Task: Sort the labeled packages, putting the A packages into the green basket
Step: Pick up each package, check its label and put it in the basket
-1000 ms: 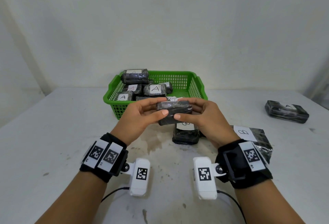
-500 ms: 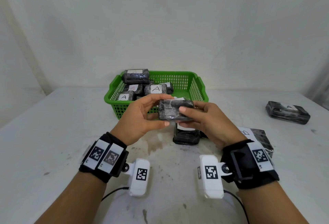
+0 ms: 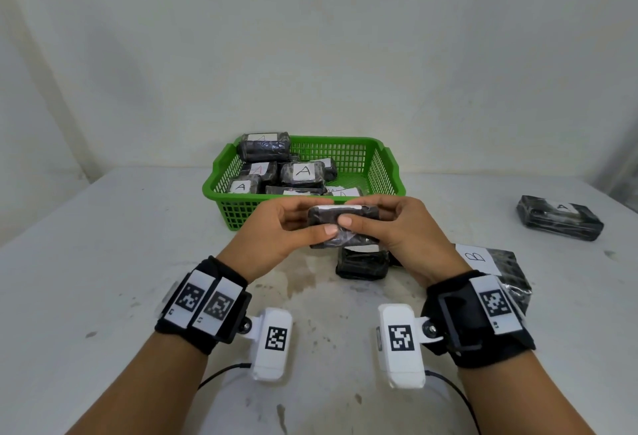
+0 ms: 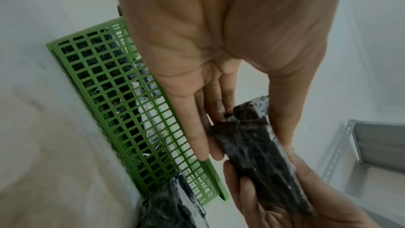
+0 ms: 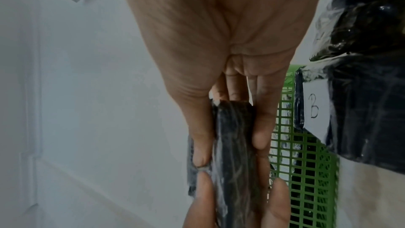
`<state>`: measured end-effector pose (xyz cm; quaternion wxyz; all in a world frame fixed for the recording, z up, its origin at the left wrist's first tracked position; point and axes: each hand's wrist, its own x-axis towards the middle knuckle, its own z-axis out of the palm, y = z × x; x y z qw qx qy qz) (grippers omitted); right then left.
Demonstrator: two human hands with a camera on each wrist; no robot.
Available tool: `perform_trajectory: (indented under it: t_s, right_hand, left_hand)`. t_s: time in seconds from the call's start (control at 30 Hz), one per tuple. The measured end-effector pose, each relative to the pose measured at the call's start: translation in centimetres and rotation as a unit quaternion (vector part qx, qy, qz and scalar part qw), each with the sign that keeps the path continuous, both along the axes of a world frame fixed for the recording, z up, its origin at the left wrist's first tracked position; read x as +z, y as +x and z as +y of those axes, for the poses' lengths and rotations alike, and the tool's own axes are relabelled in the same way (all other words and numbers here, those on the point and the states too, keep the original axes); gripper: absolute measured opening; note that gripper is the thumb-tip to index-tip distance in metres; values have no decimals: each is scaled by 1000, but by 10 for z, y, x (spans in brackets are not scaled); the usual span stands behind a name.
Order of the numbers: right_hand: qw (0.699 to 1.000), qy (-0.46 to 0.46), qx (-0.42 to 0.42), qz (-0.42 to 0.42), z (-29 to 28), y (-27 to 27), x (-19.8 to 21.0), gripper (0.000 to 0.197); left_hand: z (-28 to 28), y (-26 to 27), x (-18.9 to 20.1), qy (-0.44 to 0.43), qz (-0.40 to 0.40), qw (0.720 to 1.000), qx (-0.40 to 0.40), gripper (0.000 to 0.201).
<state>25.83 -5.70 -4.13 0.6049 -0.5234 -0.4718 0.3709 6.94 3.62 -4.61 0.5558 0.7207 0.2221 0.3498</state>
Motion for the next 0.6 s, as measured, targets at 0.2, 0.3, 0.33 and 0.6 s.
perform_trajectory:
  t_s: [0.2,0.3,0.33,0.6]
  right_hand:
    - [1000,-4,20,-10,0,4,0,37]
    - [1000,-4,14,-12,0,7,1,37]
    - [1000,-5,14,-10,0,7,1,37]
    - [999,17,1,-35,-1,6,0,48]
  left_hand:
    - [2,-4,2,0,-15,1000,21,42]
    - [1,-5,2,-14,-22,1000,8,50]
    - [1,-4,2,-7,-20,1000,12,48]
    - [1,-3,2,39,-34,999,17,49]
